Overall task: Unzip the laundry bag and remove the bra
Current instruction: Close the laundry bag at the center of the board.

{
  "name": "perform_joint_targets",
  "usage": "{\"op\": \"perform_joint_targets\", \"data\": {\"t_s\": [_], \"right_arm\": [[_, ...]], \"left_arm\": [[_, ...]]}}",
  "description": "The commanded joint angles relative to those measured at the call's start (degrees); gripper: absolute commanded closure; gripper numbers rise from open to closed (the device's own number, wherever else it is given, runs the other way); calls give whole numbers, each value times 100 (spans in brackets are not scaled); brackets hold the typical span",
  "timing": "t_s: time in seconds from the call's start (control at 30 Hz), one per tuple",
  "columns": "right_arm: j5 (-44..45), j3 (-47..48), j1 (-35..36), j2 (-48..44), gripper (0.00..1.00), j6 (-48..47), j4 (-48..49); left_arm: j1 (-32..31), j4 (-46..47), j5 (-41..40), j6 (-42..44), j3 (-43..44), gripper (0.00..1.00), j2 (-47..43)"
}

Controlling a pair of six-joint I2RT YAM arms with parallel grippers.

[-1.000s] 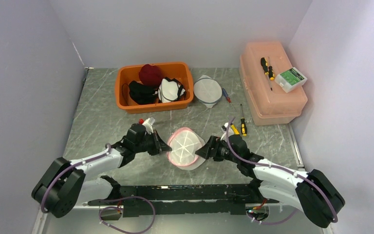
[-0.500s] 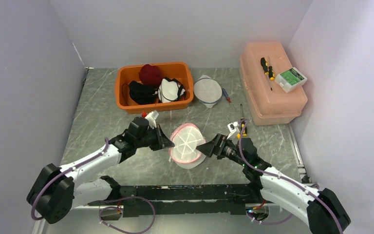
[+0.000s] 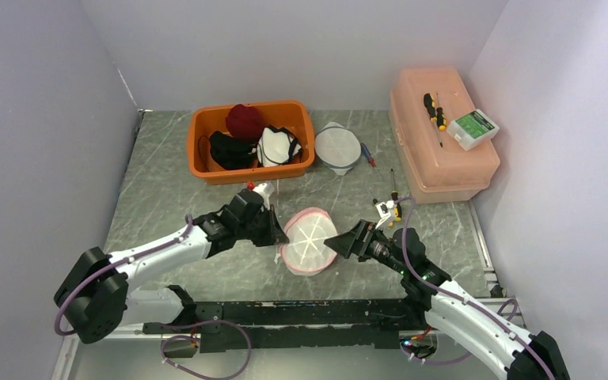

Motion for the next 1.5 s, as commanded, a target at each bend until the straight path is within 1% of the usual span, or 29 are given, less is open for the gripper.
{"op": "perform_joint_targets", "data": {"t_s": [0.0, 0.1, 0.33, 0.53, 0.67, 0.73, 0.83, 0.93, 1.0, 1.07, 1.1, 1.2, 1.27, 1.33, 1.47], "right_arm": [[271, 293, -23, 39, 12, -18, -668], [406, 314, -23, 83, 16, -27, -855], [651, 256, -19, 77, 21, -93, -1042], [670, 196, -26, 401, 34, -215, -902], [573, 233, -26, 687, 34, -368, -781], [585, 326, -26, 700, 33, -466, -880], [725, 571, -12, 464, 34, -644, -1223], [861, 959, 126, 250, 37, -907, -1614], [905, 1198, 271, 265, 42, -1017, -1653], [660, 1332, 330, 450, 47, -986, -1391], [372, 1392, 334, 639, 51, -943, -1159], [-147, 1513, 360, 1401, 62, -760, -565], [-311, 1512, 374, 1877, 68, -683, -220], [-415, 1455, 362, 2237, 71, -680, 44], [-328, 1265, 367, 2775, 73, -754, 280]], "left_arm": [[-210, 38, -257, -2, 266, 97, 250], [-360, -32, -370, 9, 436, 97, 423], [-413, 31, -437, 41, 456, 97, 710], [-418, 135, -611, 41, 291, 97, 1000], [-419, 267, -687, 69, 192, 97, 1218], [-423, 344, -687, 65, 165, 97, 1338], [-422, 458, -629, 35, 138, 97, 1457], [-428, 453, -618, 41, 163, 97, 1457], [-431, 411, -634, 60, 196, 97, 1401], [-433, 343, -662, 82, 256, 97, 1345], [-433, 312, -678, 98, 278, 97, 1315], [-439, 267, -680, 97, 304, 97, 1276], [-457, 261, -664, 69, 296, 97, 1245], [-482, 263, -661, 57, 281, 97, 1213], [-492, 317, -658, 33, 208, 97, 1199]]}}
